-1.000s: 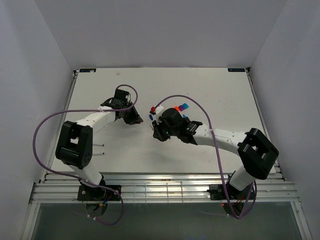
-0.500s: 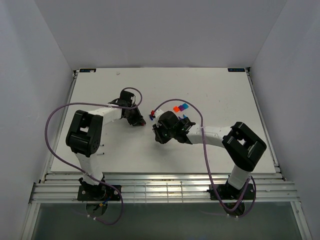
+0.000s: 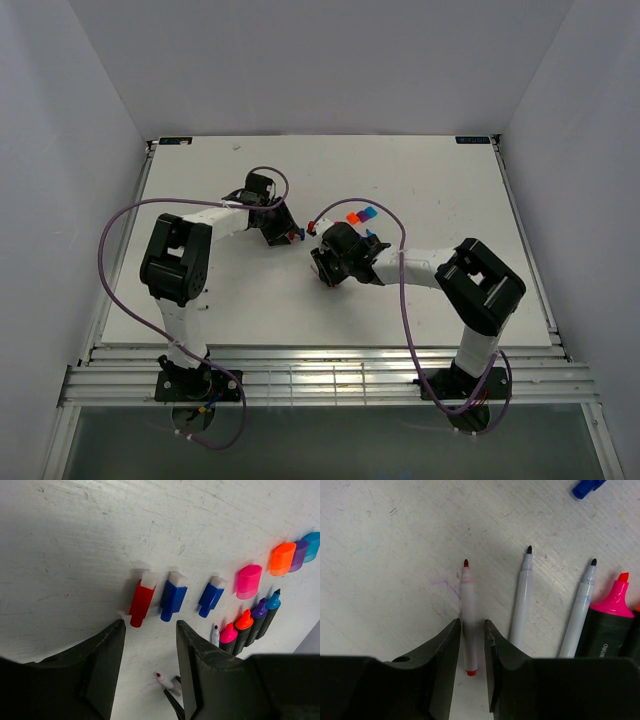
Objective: Open the pen caps
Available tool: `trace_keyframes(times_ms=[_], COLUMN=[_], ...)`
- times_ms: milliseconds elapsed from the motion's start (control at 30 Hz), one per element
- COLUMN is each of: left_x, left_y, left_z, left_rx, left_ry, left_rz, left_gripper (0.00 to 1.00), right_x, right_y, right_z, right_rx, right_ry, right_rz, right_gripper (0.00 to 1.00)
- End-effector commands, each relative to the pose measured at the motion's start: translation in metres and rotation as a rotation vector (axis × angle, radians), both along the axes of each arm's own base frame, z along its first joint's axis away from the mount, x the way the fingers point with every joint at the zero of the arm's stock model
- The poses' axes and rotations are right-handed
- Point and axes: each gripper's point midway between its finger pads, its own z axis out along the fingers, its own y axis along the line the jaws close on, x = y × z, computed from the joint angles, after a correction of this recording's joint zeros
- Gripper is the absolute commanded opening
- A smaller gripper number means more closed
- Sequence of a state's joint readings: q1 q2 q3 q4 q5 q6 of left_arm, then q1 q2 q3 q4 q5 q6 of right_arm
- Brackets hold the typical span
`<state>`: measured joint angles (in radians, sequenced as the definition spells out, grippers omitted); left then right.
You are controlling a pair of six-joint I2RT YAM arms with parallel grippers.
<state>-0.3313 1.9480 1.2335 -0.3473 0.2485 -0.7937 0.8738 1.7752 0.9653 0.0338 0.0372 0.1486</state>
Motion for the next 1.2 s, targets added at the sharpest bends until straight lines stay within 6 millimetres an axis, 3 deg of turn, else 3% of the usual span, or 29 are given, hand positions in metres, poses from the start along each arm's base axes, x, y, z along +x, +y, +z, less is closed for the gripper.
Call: trace_keyframes(times_ms=[0,133,333,467,533,600,733,800,933,1167], left_x=[-0.011,-0.014,-0.024,-0.030,-0.035,-0.047,-0.070,-0.083,-0.098,-0.122], left_y=[0.010,0.017,0.028,0.053,0.078,0.100,0.172,0.207,0.241,0.279], left_z=[-0.013,0.000,0.054,0.091,0.104,0.104,0.085,0.074,0.070,0.054], left_rx=[0.058,0.067,0.057,0.096,0.123,0.146,0.177,0.183,0.178,0.221], left_ry=[0.048,0.025,-0.043,-0.098,-0.110,-0.086,0.014,0.069,0.113,0.213], left_rz=[0.019,0.040,0.076,0.129,0.175,0.224,0.436,0.543,0.646,0.745], left_gripper=[0.57,0.61,0.64,0.66,0.67,0.67,0.66,0.65,0.65,0.64], right_x=[0.014,0.017,0.019,0.009,-0.003,-0.016,-0.065,-0.085,-0.119,-0.144], right_y=[-0.001,-0.002,-0.001,0.005,0.011,0.015,0.038,0.043,0.044,0.037], right_z=[0.002,0.005,0.032,0.054,0.069,0.079,0.112,0.116,0.129,0.125], right_rx=[-0.005,-0.016,0.004,0.061,0.091,0.092,0.161,0.215,0.293,0.326], right_ry=[-0.048,-0.064,-0.137,-0.166,-0.178,-0.188,-0.190,-0.148,-0.131,-0.104], right_rz=[-0.016,-0.020,-0.025,-0.008,0.011,0.023,0.139,0.183,0.272,0.354], right_gripper=[0.34,0.41,0.46,0.48,0.49,0.49,0.50,0.50,0.50,0.50])
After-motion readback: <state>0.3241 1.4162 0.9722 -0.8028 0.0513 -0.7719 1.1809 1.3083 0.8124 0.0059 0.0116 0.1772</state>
